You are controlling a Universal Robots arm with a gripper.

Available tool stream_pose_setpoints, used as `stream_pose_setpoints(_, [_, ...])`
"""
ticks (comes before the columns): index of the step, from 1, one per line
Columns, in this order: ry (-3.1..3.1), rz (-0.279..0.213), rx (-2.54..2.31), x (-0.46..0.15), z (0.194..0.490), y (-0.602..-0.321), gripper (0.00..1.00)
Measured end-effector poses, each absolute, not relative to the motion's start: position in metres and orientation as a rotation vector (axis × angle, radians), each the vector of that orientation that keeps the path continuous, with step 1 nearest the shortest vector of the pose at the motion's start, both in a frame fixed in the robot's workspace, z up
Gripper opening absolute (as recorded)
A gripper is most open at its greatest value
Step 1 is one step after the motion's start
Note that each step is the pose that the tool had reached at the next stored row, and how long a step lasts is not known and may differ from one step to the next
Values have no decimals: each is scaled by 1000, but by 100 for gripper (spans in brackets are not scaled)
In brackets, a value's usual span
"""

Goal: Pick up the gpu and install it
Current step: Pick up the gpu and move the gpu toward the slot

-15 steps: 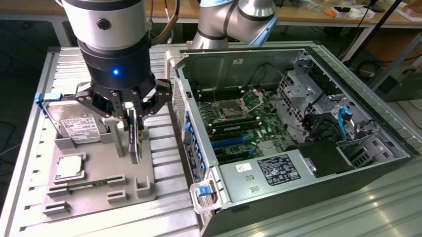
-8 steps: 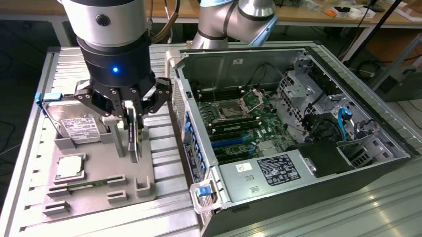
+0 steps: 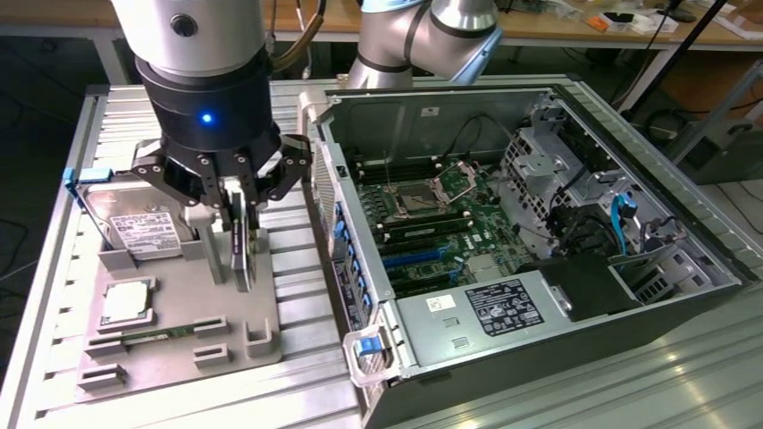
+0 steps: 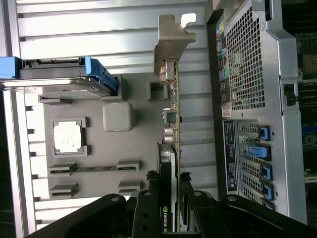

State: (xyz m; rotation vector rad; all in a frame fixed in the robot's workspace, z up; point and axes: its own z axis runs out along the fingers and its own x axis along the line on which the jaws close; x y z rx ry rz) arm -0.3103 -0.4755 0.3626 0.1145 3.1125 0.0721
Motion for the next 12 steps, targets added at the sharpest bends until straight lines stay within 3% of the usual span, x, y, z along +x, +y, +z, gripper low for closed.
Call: stream_pose_setpoints(12, [3113, 72, 114, -310, 369, -475, 27])
